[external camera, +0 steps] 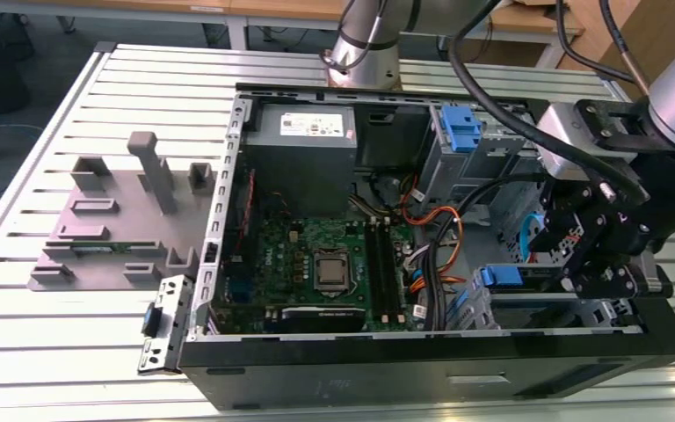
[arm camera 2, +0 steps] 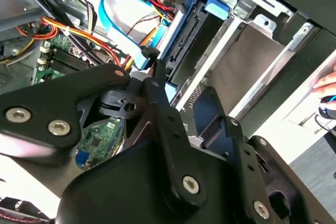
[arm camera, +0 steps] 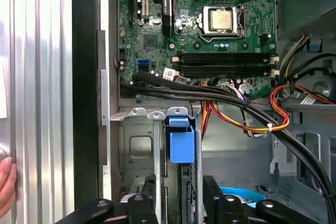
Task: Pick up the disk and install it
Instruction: 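Insert the disk into the insertion slot, then insert the first disk wire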
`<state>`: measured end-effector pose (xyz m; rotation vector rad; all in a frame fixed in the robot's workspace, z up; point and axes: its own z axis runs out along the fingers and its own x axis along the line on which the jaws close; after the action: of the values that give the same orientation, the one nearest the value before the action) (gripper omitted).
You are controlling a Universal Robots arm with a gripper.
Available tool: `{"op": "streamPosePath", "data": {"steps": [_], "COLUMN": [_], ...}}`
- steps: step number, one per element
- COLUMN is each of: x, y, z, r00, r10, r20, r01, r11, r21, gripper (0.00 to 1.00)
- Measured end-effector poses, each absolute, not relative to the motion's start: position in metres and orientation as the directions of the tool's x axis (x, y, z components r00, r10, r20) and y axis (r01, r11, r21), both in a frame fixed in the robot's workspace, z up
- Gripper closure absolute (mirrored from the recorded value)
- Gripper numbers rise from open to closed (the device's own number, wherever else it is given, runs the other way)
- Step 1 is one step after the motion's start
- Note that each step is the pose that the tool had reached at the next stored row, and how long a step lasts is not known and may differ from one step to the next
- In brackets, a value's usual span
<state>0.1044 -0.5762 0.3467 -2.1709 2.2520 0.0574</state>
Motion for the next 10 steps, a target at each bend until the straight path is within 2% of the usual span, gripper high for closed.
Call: {"op": "streamPosePath", "data": {"steps": [10], "x": [0.102], "y": [-0.5762], "z": [0.3458], "r00": [-0.036], "r10": [-0.999], "r20": [-0.036], "r01": [-0.999], "r11": [0.036], "r21": [0.003], "gripper": [0.52]}}
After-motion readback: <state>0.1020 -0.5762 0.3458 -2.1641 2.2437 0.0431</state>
